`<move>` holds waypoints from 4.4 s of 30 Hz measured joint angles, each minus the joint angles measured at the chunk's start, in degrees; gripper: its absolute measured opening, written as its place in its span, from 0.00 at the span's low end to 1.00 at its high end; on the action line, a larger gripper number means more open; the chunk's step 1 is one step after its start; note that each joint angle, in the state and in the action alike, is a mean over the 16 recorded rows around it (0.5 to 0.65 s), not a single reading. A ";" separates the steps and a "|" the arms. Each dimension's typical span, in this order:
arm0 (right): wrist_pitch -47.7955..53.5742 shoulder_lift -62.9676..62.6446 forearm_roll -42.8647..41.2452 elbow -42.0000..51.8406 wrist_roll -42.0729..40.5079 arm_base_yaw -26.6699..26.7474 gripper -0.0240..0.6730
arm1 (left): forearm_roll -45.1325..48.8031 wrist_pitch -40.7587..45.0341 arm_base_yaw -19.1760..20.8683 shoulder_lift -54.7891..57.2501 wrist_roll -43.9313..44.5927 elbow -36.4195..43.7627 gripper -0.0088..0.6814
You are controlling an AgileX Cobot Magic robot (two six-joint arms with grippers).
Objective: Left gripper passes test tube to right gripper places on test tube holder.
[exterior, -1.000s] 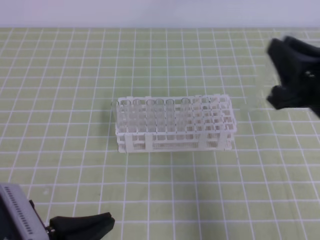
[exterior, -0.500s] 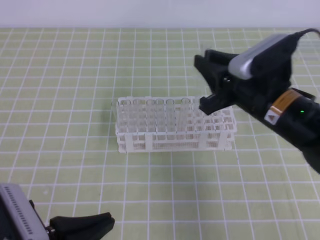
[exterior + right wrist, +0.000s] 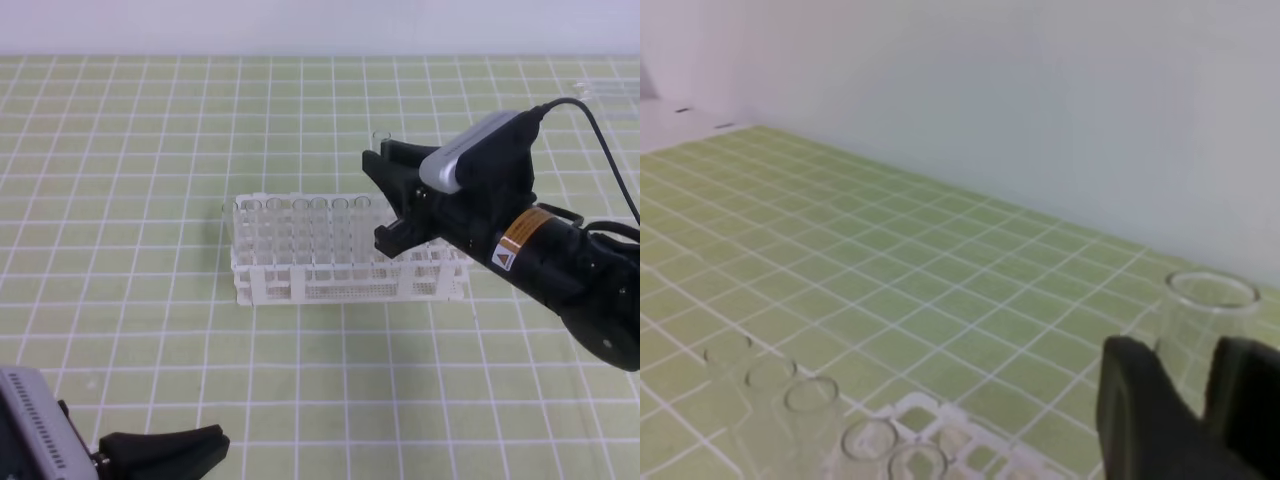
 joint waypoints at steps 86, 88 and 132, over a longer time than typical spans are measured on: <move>0.81 1.49 1.35 1.16 -1.06 -0.52 0.10 | -0.02 2.39 -0.02 0.04 -0.02 0.01 0.01; 1.21 0.94 1.35 1.16 -1.03 -0.53 0.10 | -0.02 2.40 -0.02 0.03 -0.02 0.01 0.01; 15.10 -20.84 -4.64 1.27 1.17 -0.57 0.04 | -0.04 2.46 -0.03 0.01 -0.02 0.01 0.01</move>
